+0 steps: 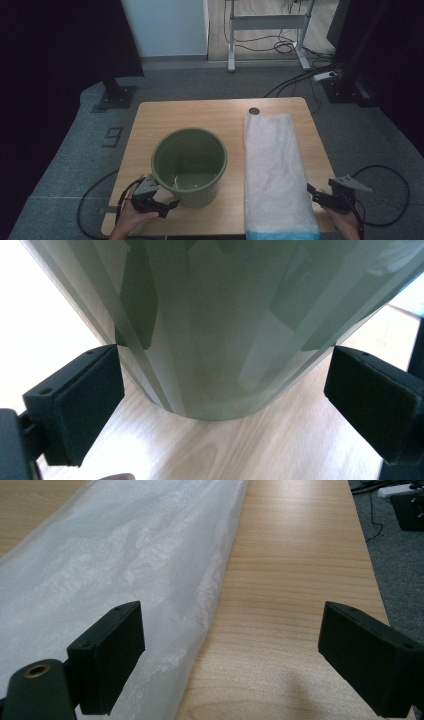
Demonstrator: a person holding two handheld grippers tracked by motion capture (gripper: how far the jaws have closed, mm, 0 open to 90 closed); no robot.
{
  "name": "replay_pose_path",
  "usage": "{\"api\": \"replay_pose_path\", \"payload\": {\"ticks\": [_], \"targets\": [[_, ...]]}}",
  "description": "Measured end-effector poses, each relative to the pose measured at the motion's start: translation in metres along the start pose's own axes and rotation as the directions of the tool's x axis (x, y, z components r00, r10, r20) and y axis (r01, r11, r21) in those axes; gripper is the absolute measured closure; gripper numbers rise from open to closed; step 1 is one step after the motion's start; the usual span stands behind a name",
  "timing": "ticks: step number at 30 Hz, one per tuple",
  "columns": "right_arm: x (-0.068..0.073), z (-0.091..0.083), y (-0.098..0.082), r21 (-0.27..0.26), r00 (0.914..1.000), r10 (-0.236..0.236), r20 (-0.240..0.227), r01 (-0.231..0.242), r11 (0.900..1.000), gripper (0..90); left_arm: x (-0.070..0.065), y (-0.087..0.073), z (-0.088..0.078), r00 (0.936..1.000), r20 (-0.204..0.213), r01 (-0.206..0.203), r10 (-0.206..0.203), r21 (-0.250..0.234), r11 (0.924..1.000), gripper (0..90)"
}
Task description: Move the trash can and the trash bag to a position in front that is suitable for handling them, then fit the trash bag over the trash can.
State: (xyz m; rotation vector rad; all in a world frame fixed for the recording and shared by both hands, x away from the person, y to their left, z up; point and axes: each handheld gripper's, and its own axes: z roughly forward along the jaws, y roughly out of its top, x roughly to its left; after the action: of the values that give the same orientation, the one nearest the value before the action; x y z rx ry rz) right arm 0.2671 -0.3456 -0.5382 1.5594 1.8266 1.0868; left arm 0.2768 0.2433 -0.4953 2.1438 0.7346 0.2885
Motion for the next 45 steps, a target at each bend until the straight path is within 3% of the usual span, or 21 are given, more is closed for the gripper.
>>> {"api": "replay_pose_path", "payload": {"ticks": [15,20,30,34,38,45], "targets": [[0.007,-0.003,-0.002,0.005,0.9997,-0.023,-0.008,0.023,1.000,12.1,-0.010,0.027,0.037,0.9995,0.015,-0.029,0.028,0.007,0.9996,5.0],[0.006,-0.006,-0.004,0.001,0.9999,-0.016,0.000,0.016,1.000,12.4,-0.008,0.021,0.034,0.9996,-0.014,-0.022,0.022,0.021,0.9995,5.7],[0.017,0.001,0.000,0.014,0.9985,-0.053,-0.016,0.053,0.999,12.5,-0.002,0.009,0.016,0.9988,-0.042,0.025,-0.025,-0.007,0.9997,6.3],[0.023,0.010,0.003,0.045,0.9969,-0.077,-0.018,0.078,0.996,13.1,0.000,0.007,0.015,0.9982,-0.049,0.034,-0.035,-0.004,0.9994,6.6],[0.024,0.029,0.010,0.091,0.9951,-0.098,-0.014,0.099,0.991,13.2,0.002,0.007,0.014,0.9976,-0.056,0.039,-0.039,-0.003,0.9992,6.9],[0.016,0.056,0.022,0.136,0.9966,-0.083,0.000,0.082,0.987,13.3,0.007,0.005,0.012,0.9963,-0.069,0.051,-0.051,-0.001,0.9987,7.6]]}}
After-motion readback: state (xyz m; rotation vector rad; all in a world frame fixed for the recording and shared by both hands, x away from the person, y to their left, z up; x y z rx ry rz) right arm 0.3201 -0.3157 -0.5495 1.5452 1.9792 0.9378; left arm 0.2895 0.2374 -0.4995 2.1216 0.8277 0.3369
